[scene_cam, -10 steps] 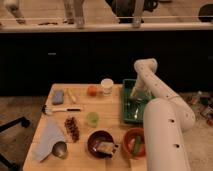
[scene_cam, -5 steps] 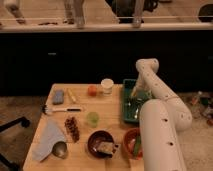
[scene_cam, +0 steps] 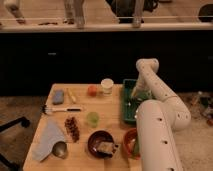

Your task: Place fork in table surface

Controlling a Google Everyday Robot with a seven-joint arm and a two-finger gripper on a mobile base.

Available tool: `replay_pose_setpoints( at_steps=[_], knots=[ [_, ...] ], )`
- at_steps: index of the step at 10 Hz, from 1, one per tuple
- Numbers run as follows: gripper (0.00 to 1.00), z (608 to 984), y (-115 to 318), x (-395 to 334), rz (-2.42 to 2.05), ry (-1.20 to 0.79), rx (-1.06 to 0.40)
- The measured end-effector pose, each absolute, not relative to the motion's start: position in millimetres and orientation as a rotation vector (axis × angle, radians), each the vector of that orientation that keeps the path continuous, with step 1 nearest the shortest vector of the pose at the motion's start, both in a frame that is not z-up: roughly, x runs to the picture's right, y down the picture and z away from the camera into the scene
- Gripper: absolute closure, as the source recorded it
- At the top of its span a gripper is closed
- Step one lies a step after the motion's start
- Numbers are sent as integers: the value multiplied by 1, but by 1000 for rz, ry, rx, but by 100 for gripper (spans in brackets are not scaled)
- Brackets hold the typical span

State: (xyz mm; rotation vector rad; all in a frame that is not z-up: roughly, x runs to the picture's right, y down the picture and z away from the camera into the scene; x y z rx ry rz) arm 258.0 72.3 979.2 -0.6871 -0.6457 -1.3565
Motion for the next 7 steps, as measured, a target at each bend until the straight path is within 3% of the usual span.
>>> replay_pose_setpoints(
  at_steps=[7],
  knots=[
    [89, 976, 70, 259, -1353, -676, -655]
  ],
)
